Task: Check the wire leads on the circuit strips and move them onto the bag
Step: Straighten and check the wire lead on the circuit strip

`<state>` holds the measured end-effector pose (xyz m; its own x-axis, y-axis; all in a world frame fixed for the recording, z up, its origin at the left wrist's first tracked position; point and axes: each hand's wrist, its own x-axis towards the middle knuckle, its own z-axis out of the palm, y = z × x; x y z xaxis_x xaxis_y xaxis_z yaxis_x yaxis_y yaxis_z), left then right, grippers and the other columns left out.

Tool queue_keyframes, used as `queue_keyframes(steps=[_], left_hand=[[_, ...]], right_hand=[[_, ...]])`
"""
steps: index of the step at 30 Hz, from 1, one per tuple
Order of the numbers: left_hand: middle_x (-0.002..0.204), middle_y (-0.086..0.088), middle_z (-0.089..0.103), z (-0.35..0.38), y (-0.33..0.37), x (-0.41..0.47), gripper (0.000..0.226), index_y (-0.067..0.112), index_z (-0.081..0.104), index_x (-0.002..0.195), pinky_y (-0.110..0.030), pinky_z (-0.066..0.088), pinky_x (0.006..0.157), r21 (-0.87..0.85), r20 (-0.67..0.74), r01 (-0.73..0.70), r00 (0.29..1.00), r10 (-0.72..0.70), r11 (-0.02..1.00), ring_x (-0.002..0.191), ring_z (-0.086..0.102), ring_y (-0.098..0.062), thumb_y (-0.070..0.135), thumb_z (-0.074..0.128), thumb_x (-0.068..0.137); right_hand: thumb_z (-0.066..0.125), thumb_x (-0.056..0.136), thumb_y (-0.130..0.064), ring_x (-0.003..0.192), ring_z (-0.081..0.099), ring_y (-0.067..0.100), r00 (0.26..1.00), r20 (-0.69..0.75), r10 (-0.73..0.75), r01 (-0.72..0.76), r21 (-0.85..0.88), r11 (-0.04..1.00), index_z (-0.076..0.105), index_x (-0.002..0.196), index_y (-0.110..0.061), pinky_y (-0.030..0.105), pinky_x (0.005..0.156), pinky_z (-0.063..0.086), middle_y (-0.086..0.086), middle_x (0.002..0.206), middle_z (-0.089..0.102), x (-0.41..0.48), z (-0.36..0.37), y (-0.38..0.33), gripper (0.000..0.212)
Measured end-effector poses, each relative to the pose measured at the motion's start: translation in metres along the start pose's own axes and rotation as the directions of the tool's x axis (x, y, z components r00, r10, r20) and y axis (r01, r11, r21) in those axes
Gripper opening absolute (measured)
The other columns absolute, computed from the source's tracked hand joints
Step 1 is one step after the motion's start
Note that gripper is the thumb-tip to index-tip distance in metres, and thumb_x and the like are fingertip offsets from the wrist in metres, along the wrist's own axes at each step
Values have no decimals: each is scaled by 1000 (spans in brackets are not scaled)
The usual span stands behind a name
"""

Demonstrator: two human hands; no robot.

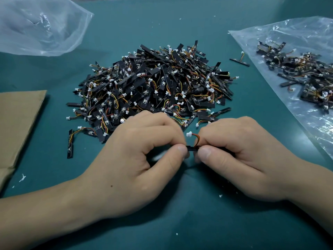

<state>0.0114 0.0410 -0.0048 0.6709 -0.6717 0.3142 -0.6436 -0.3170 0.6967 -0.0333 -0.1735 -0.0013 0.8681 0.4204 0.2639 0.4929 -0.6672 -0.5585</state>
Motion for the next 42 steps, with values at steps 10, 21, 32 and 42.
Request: queue_keyframes(steps=[10, 21, 32, 42], left_hand=[[78, 21, 54, -1, 4, -1, 15, 22, 63, 97, -3, 32, 67, -46, -21, 21, 1000, -22, 999, 69, 49, 11, 32, 55, 89], [74, 19, 52, 0, 7, -3, 15, 25, 58, 98, -2, 33, 65, -51, 7, 21, 1000, -21, 998, 66, 47, 13, 34, 52, 88], [69, 15, 53, -1, 10, -3, 25, 12, 68, 91, -6, 32, 62, -24, 43, 25, 999, -24, 999, 63, 44, 8, 32, 53, 88], [71, 21, 49, -3, 11, -2, 32, 1, 72, 93, 1, 32, 67, -77, 26, 23, 999, -21, 997, 65, 46, 15, 27, 53, 88]], right_hand=[[42, 102, -32, 61, 44, 13, 1000, 13, -26, 27, -37, 999, 57, 76, -19, 38, 58, 41, -11, 64, 47, -1, 1, 0, 33], [43, 101, -31, 60, 46, 21, 999, 34, -31, 31, 2, 1000, 57, 71, -12, 44, 57, 41, -4, 60, 46, -2, 1, 3, 38], [42, 100, -31, 59, 47, 23, 998, 54, -39, 40, -19, 999, 57, 72, -12, 45, 59, 44, -5, 60, 48, -3, 1, 3, 37], [44, 99, -29, 57, 41, 18, 998, 14, -60, 60, -31, 998, 52, 68, -14, 43, 56, 42, -6, 59, 43, -2, 2, 2, 35]])
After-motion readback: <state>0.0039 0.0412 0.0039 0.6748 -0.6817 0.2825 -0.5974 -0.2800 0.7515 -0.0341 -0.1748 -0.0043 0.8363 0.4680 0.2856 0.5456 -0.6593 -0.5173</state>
